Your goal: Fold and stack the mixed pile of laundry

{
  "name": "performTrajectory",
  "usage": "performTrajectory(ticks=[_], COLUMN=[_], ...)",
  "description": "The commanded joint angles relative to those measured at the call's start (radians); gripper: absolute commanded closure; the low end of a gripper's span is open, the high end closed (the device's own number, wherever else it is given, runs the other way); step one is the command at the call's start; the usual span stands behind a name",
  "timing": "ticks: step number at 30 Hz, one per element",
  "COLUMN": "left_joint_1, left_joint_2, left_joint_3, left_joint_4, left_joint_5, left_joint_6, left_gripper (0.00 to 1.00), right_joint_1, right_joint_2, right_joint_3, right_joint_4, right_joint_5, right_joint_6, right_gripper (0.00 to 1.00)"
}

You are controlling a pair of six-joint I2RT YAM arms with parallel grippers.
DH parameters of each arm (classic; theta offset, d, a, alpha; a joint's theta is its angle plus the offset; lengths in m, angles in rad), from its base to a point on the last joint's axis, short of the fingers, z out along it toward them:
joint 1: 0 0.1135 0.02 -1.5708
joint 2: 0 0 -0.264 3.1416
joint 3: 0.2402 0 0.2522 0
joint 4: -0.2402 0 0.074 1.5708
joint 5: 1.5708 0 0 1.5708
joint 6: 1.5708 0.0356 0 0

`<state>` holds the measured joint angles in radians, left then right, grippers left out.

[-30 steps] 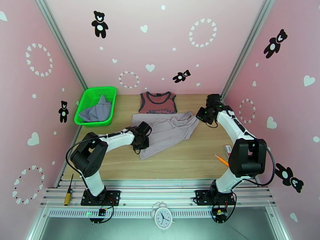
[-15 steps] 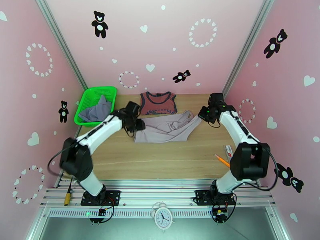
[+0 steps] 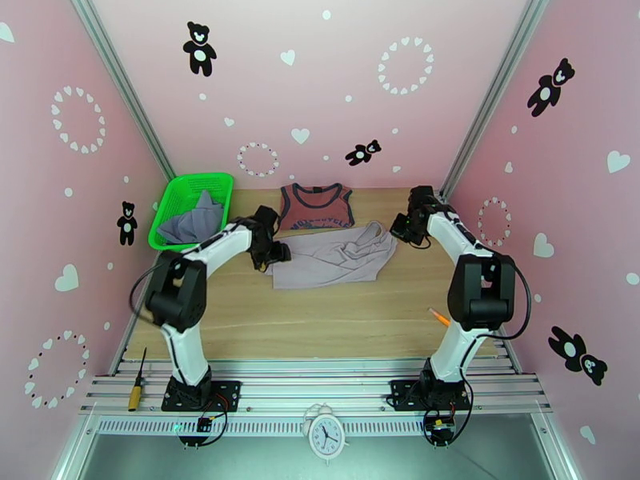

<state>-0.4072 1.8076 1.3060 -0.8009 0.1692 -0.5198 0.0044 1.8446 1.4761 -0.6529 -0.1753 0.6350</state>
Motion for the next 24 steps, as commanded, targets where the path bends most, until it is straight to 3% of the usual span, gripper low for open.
performTrajectory(ticks=[1,5,10,15,24], left_joint_1=[-0.025,-0.06,-0.082,-0.088,-0.155], left_joint_2=[-0.004,0.055,0.128,0.085,-0.243], left_joint_3=[-0.112,-0.137,-0.104,-0.101,-0.011], left_joint_4=[0.086,0.162,0.176,0.158,-0.166], left_joint_5=[0.026,0.032,-0.017,-0.064,-0.126], left_joint_6=[-0.051,-0.083,-0.088,-0.102,-0.071], left_gripper=[0.38,0.5,0.76,1.0,1.0], right_joint_1=[-0.004,-0.003,-0.003,-0.003,-0.004], right_joint_2=[-0.029,-0.038,-0.06,-0.07,-0.106], right_joint_3=[-0.024,-0.043,-0.072,-0.085,-0.091], right_joint_4=[0.013,0.015,0.019,0.019,-0.006], right_joint_5=[-0.016,-0.023,-0.021,-0.026,-0.02], right_joint_6=[-0.007,-0.007,-0.012,-0.012,-0.042], right_gripper=[1.0,1.0,1.0,1.0,1.0])
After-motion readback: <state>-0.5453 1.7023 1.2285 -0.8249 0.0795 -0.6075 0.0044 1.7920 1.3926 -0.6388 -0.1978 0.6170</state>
